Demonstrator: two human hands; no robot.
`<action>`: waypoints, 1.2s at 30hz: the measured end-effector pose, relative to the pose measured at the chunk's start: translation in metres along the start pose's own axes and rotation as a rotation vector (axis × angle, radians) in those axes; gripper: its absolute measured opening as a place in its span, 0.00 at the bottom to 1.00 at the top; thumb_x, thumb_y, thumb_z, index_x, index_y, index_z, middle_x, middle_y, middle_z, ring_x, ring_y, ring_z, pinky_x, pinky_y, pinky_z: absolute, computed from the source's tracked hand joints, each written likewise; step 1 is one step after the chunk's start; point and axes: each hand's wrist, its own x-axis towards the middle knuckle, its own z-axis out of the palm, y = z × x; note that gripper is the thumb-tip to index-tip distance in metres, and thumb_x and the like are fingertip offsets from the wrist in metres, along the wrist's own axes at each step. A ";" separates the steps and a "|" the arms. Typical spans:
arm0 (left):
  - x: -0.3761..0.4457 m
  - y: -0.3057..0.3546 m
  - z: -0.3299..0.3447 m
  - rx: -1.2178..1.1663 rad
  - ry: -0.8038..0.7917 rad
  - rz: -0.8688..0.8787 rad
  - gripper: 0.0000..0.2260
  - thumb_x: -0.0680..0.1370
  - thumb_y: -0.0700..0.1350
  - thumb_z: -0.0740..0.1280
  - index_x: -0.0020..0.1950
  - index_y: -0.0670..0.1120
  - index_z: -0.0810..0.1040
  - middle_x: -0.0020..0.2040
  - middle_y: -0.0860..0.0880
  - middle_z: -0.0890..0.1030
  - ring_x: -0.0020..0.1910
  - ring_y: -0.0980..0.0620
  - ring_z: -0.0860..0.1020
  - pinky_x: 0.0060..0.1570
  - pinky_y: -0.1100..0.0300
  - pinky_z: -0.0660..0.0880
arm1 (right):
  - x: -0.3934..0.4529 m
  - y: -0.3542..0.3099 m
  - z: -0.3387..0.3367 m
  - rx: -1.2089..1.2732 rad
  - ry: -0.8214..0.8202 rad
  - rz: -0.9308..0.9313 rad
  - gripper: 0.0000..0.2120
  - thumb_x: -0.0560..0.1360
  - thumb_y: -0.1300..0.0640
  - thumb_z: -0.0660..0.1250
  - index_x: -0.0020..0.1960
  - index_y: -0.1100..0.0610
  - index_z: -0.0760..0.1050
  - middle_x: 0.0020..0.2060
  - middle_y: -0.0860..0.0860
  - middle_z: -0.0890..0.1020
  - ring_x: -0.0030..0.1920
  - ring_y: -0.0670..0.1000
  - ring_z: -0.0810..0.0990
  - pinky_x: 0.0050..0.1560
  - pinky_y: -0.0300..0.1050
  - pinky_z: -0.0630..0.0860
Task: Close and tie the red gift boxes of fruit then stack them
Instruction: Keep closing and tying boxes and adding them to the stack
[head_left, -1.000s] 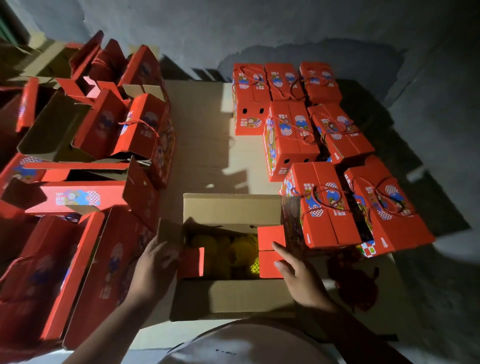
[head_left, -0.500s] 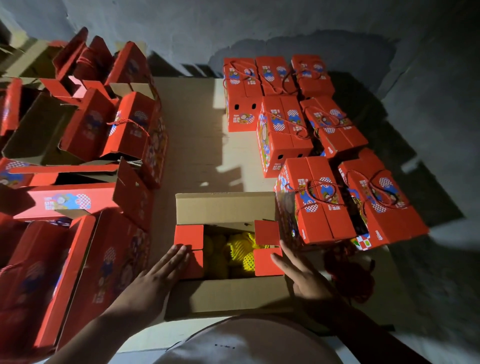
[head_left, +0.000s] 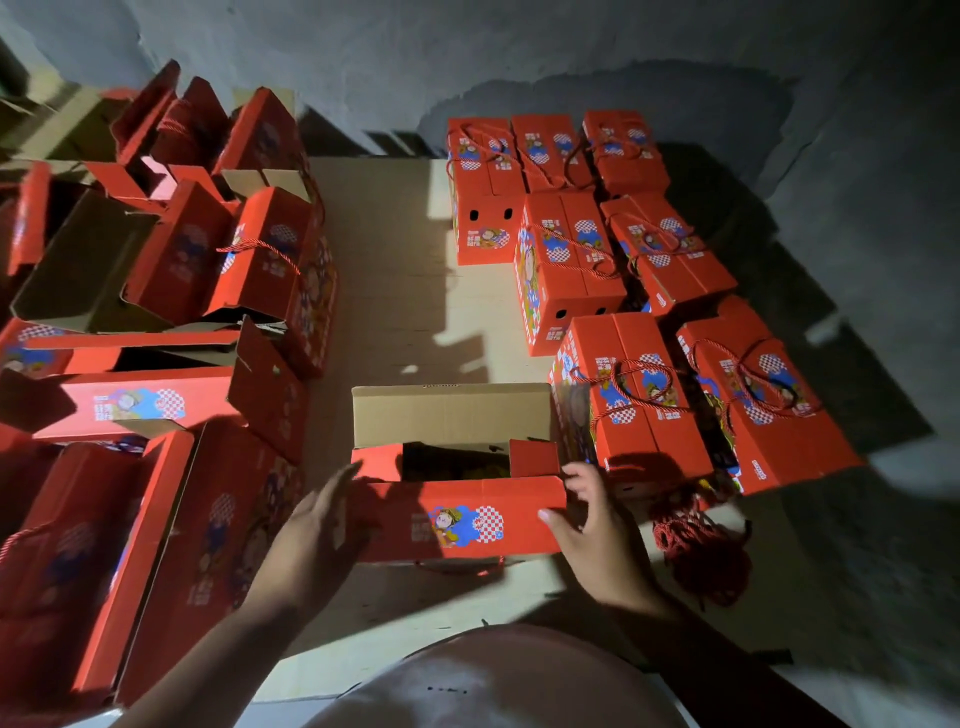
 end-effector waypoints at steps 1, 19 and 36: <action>0.001 0.003 0.001 0.072 -0.011 0.080 0.32 0.73 0.45 0.78 0.74 0.57 0.69 0.69 0.47 0.75 0.66 0.44 0.74 0.63 0.54 0.73 | 0.001 -0.002 0.000 -0.060 0.005 -0.041 0.26 0.75 0.50 0.74 0.68 0.39 0.66 0.59 0.41 0.77 0.58 0.47 0.79 0.58 0.51 0.77; -0.001 0.008 0.008 0.446 -0.171 0.237 0.38 0.71 0.61 0.73 0.78 0.52 0.66 0.67 0.53 0.72 0.65 0.47 0.72 0.58 0.47 0.76 | 0.001 0.004 -0.002 -0.492 -0.122 -0.374 0.40 0.65 0.38 0.79 0.70 0.48 0.67 0.65 0.43 0.68 0.62 0.47 0.71 0.56 0.47 0.80; 0.014 -0.007 0.008 0.205 0.041 0.217 0.17 0.79 0.55 0.61 0.61 0.53 0.85 0.64 0.49 0.79 0.60 0.47 0.75 0.56 0.56 0.76 | 0.012 0.009 0.002 -0.302 -0.058 -0.245 0.30 0.78 0.47 0.71 0.78 0.51 0.67 0.79 0.47 0.62 0.77 0.49 0.65 0.75 0.50 0.67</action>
